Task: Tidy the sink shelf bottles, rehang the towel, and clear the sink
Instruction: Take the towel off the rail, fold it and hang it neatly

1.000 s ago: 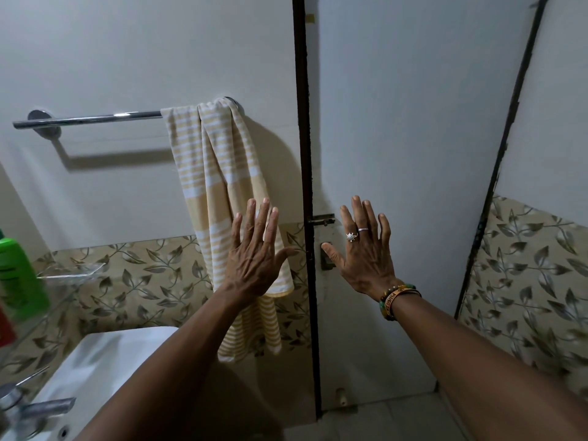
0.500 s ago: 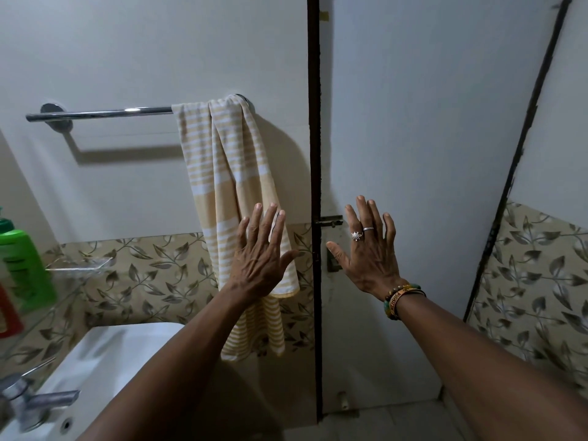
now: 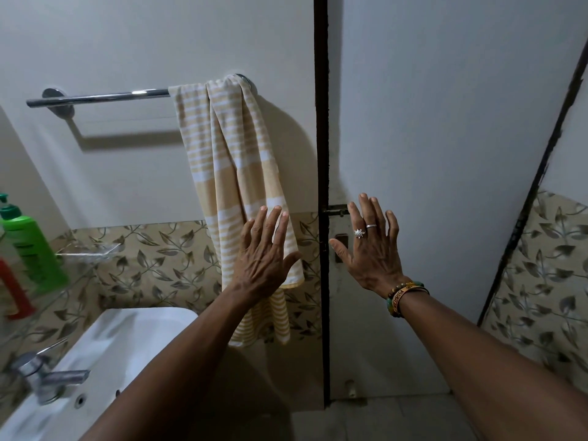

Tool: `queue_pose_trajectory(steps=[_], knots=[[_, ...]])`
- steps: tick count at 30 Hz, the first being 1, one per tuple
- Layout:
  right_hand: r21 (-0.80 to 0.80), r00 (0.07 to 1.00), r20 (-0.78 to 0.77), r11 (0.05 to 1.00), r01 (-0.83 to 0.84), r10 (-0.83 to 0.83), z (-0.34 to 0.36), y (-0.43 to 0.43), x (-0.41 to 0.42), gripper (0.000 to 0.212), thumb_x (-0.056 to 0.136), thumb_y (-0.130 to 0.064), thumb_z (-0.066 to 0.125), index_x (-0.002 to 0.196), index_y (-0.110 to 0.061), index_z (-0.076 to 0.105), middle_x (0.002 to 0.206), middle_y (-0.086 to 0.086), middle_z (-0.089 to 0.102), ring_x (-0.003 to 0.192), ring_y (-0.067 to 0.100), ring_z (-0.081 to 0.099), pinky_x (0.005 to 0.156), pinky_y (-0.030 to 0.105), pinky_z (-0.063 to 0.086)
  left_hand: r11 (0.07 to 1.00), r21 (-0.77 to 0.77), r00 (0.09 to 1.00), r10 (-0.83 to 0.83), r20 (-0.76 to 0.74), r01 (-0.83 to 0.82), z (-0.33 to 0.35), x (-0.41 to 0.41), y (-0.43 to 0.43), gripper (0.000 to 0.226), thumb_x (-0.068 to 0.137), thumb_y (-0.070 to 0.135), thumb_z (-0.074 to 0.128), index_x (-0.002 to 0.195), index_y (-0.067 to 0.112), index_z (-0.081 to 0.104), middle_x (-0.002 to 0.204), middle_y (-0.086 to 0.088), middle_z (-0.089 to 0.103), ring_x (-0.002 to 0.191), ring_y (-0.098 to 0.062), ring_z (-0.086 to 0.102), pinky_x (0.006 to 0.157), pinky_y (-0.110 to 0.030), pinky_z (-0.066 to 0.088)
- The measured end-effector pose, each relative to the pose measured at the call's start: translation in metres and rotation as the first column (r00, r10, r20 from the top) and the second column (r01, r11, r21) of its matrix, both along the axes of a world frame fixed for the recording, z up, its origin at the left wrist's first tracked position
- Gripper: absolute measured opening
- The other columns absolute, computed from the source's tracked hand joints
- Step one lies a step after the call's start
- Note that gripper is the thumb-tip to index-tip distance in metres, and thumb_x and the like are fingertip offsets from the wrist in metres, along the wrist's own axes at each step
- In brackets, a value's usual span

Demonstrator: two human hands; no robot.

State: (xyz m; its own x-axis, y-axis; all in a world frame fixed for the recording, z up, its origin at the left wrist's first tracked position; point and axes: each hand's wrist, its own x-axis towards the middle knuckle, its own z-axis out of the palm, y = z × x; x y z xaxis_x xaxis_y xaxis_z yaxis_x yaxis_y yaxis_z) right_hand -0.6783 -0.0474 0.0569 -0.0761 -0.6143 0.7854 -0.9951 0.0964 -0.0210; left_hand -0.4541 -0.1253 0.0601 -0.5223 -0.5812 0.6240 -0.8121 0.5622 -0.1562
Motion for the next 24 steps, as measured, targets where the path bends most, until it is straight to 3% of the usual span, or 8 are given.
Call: queue_pose_trajectory(steps=[9,24], knots=[[0.009,0.999,0.002,0.999,-0.035,0.035,-0.017,-0.012,-0.002,0.077,0.095,-0.058,0.042,0.150,-0.004,0.038,0.160,0.019,0.027,0.148,0.036,0.026,0.114,0.059,0.025,0.999,-0.024,1.000,0.025,0.007,-0.025,-0.013,0.002,0.001,0.081,0.095,0.057,0.047,0.155,0.009,0.024,0.164,-0.013,0.017,0.152,-0.031,0.010,0.122,-0.044,0.004],[0.023,0.999,0.001,0.999,-0.039,0.039,-0.015,-0.032,0.030,0.077,0.095,-0.057,0.048,0.151,-0.004,0.038,0.161,0.018,0.025,0.149,0.035,0.024,0.118,0.055,0.020,0.996,-0.093,1.000,0.013,0.020,-0.011,-0.005,0.027,-0.025,0.081,0.097,0.055,0.039,0.157,0.008,0.012,0.166,-0.012,0.003,0.152,-0.029,-0.008,0.123,-0.042,-0.010]])
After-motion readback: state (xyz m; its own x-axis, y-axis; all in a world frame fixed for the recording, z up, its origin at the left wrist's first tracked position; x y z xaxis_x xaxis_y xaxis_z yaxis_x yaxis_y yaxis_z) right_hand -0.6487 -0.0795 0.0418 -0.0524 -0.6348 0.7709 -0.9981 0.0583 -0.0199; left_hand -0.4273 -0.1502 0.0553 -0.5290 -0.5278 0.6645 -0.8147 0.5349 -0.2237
